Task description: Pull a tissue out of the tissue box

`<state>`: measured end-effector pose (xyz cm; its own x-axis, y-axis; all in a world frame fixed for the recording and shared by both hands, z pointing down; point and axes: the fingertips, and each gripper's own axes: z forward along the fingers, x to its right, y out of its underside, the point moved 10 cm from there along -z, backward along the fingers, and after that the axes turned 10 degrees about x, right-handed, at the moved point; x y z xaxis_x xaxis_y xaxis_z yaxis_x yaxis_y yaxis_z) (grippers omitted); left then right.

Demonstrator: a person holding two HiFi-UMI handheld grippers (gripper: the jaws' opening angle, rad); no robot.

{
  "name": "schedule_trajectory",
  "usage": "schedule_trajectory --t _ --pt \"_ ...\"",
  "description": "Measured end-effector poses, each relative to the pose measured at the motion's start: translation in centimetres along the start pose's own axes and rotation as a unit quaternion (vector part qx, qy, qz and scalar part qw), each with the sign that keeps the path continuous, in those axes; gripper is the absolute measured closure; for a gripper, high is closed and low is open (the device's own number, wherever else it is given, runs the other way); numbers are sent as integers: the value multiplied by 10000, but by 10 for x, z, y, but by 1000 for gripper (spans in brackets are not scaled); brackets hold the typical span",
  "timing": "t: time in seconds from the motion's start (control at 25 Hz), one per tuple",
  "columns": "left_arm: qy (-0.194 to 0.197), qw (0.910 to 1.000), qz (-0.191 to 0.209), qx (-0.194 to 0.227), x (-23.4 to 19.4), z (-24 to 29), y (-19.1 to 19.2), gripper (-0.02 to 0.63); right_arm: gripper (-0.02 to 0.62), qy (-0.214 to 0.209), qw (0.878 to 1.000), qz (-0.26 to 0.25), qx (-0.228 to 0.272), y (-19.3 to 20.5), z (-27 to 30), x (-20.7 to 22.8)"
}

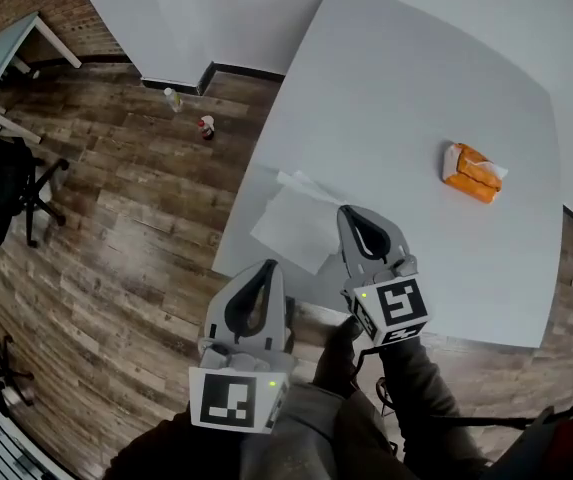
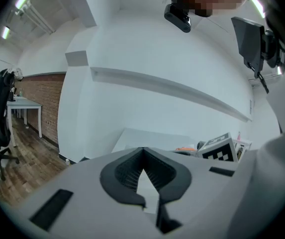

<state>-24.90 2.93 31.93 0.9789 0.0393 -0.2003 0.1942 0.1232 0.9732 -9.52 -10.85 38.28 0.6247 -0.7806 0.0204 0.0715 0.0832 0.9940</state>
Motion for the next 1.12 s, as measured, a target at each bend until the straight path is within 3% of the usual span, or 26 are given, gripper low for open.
schedule_trajectory --t 0.32,0.6,0.88,1.12 --pt "437 9990 60 -85 6 3 5 606 584 -97 9969 63 -775 50 -11 -26" --pt "733 9971 144 -119 15 -5 4 606 479 -337 9911 538 -1174 76 -34 -46" --pt "903 9956 243 3 43 -27 6 606 465 -65 9925 832 -892 69 -95 -56" --pt "1114 9926 385 290 90 -59 -8 606 469 301 9880 1505 167 1 -182 -59"
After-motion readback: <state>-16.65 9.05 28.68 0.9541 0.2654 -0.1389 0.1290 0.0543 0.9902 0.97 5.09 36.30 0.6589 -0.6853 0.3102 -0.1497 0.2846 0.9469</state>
